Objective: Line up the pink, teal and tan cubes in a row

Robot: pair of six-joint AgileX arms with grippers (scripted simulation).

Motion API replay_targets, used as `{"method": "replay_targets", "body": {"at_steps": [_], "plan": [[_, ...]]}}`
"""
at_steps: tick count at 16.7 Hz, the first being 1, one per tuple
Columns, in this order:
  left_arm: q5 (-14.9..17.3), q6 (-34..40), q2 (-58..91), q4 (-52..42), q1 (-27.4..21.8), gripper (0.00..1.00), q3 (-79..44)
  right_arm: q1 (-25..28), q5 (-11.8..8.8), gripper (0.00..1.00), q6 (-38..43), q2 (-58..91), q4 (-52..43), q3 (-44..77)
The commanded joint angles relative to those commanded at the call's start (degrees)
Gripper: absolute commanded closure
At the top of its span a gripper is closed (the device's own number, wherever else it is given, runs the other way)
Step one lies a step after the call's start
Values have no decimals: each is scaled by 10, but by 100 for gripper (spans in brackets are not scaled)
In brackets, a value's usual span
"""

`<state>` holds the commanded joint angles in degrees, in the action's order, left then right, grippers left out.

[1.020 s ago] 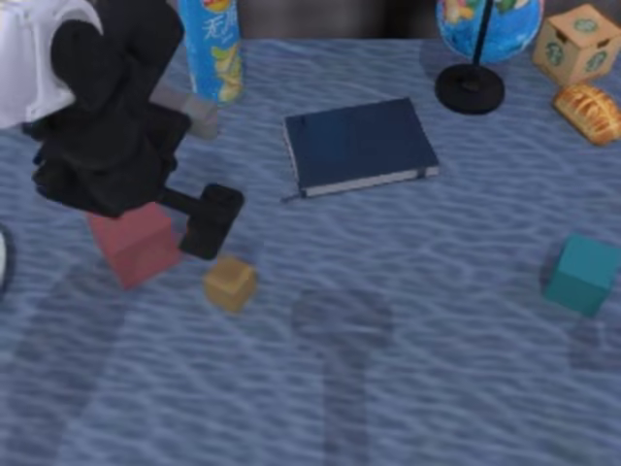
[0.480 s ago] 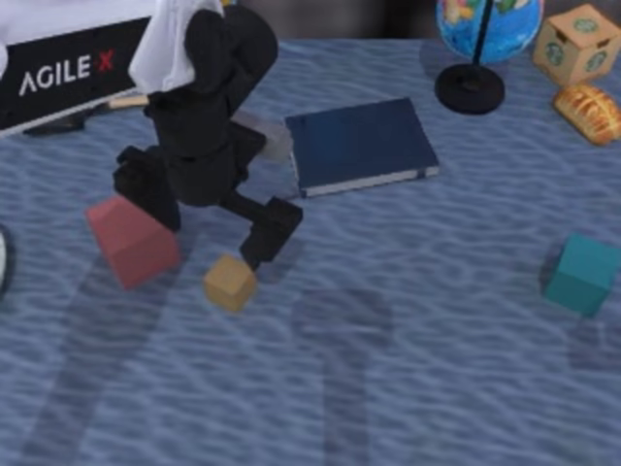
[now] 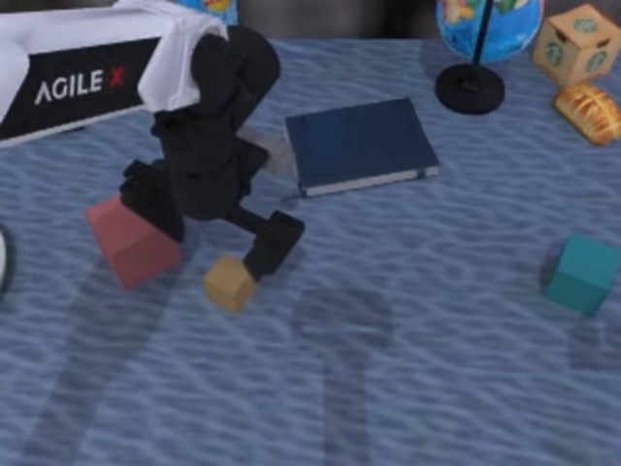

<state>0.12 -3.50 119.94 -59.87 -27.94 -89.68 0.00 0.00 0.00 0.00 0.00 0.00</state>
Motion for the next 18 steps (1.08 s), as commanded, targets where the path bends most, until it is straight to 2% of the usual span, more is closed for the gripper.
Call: {"method": "replay_targets", "body": {"at_steps": [5, 11, 18], "plan": [[0, 0, 46, 116, 0, 0, 65, 0, 0, 0, 0, 0, 0, 0], [0, 0, 56, 134, 0, 0, 77, 0, 0, 0, 0, 0, 0, 0], [0, 0, 56, 134, 0, 53, 77, 0, 0, 0, 0, 0, 0, 0]]}}
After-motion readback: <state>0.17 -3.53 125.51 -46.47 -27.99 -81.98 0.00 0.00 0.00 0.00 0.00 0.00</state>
